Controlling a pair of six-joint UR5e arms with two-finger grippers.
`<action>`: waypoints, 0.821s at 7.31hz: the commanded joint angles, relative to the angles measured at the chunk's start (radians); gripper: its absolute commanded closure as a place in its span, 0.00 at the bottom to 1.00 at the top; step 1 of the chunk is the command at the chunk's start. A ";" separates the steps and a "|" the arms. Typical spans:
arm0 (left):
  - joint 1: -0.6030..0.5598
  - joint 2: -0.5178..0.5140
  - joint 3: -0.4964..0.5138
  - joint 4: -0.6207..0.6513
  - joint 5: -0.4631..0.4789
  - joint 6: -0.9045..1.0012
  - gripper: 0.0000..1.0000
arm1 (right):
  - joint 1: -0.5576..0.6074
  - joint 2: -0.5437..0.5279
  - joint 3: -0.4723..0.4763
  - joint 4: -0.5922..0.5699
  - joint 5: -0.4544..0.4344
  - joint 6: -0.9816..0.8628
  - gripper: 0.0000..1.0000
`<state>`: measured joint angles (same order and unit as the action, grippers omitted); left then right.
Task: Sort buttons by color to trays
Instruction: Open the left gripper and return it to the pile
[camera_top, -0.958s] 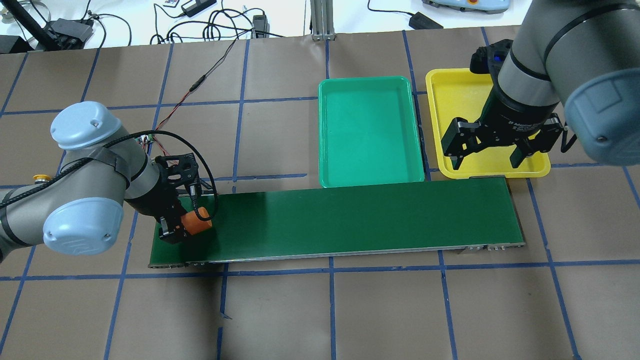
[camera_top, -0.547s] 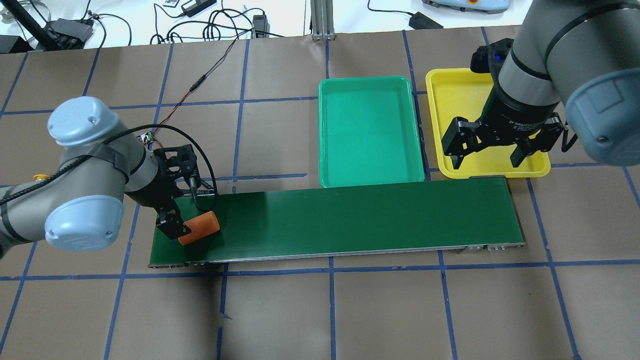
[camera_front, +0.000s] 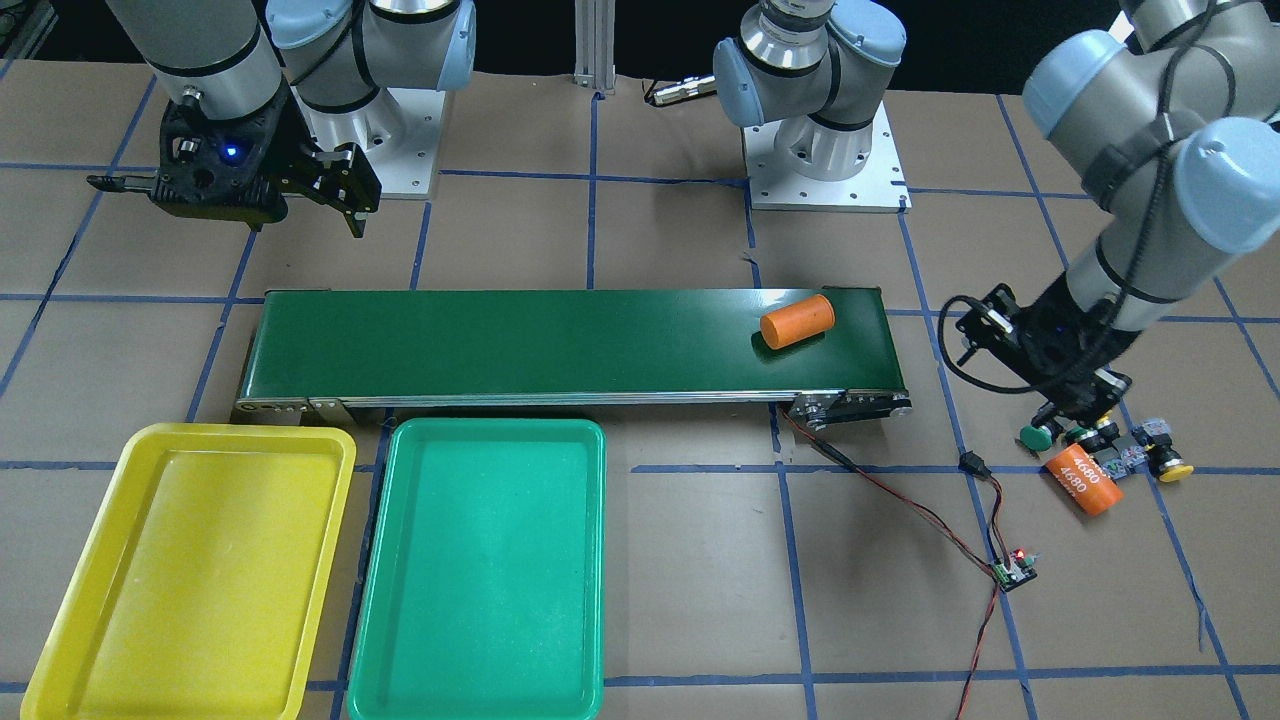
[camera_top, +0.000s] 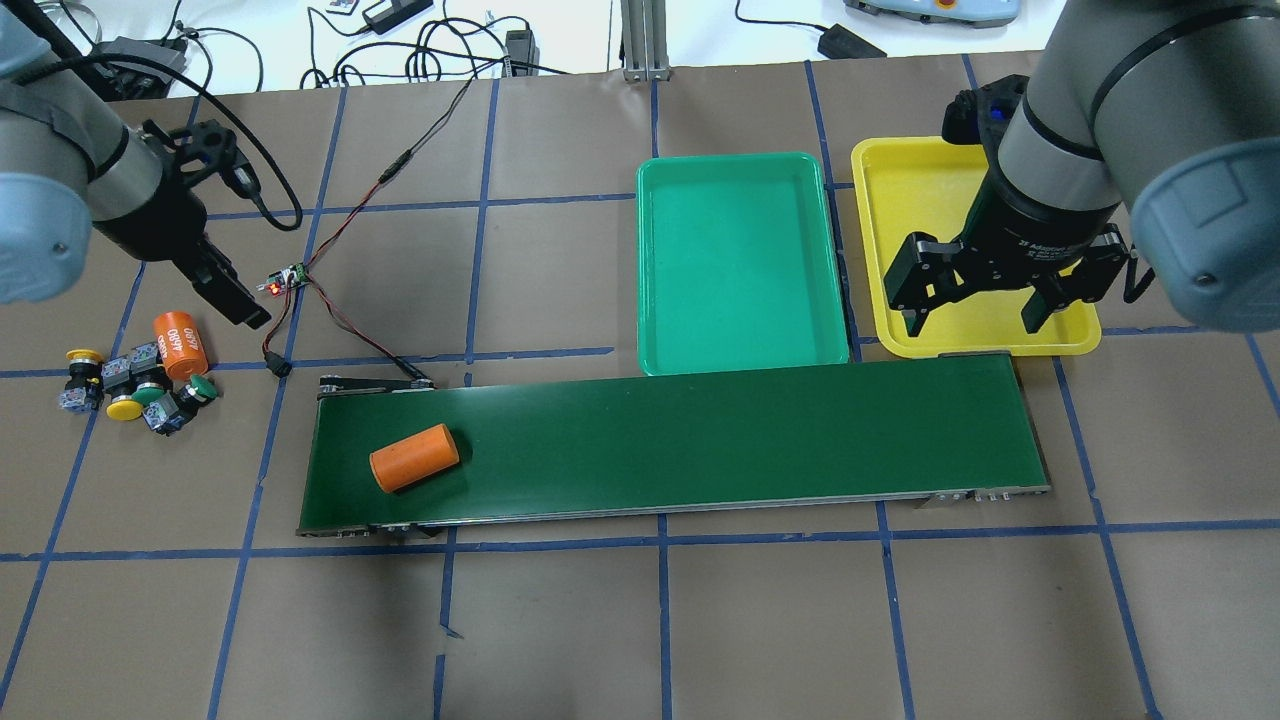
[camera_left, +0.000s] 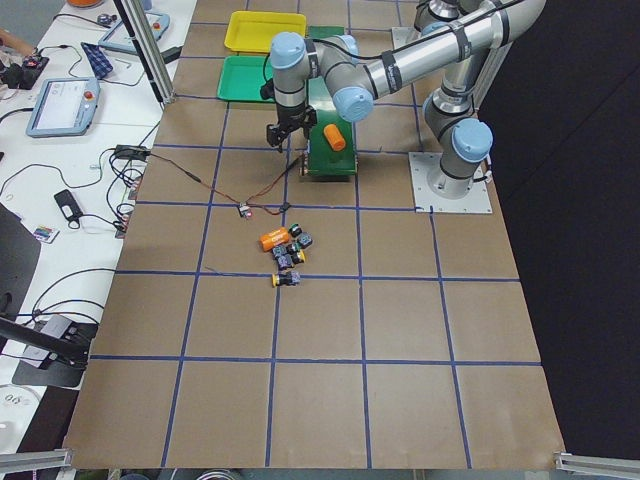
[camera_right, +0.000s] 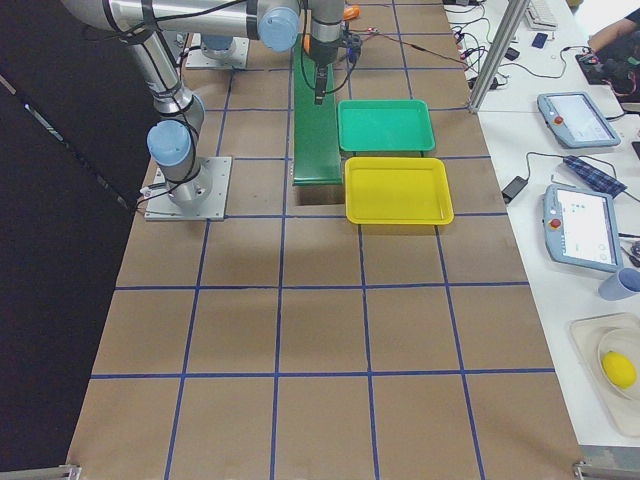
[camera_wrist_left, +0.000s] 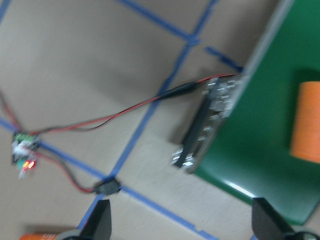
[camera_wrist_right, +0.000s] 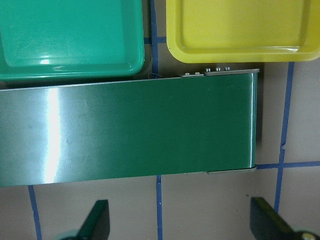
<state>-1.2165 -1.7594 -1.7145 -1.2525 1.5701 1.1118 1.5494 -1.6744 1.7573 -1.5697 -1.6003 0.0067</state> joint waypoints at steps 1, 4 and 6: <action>0.055 -0.180 0.168 -0.001 0.062 -0.343 0.00 | 0.000 -0.001 0.001 0.004 0.000 -0.001 0.00; 0.181 -0.317 0.167 0.008 0.054 -0.660 0.00 | 0.000 -0.001 0.002 0.004 -0.001 -0.001 0.00; 0.215 -0.368 0.139 0.146 0.059 -0.669 0.00 | 0.000 -0.002 0.002 0.001 0.002 0.006 0.00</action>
<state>-1.0306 -2.0887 -1.5624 -1.1753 1.6269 0.4539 1.5493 -1.6761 1.7602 -1.5662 -1.6000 0.0074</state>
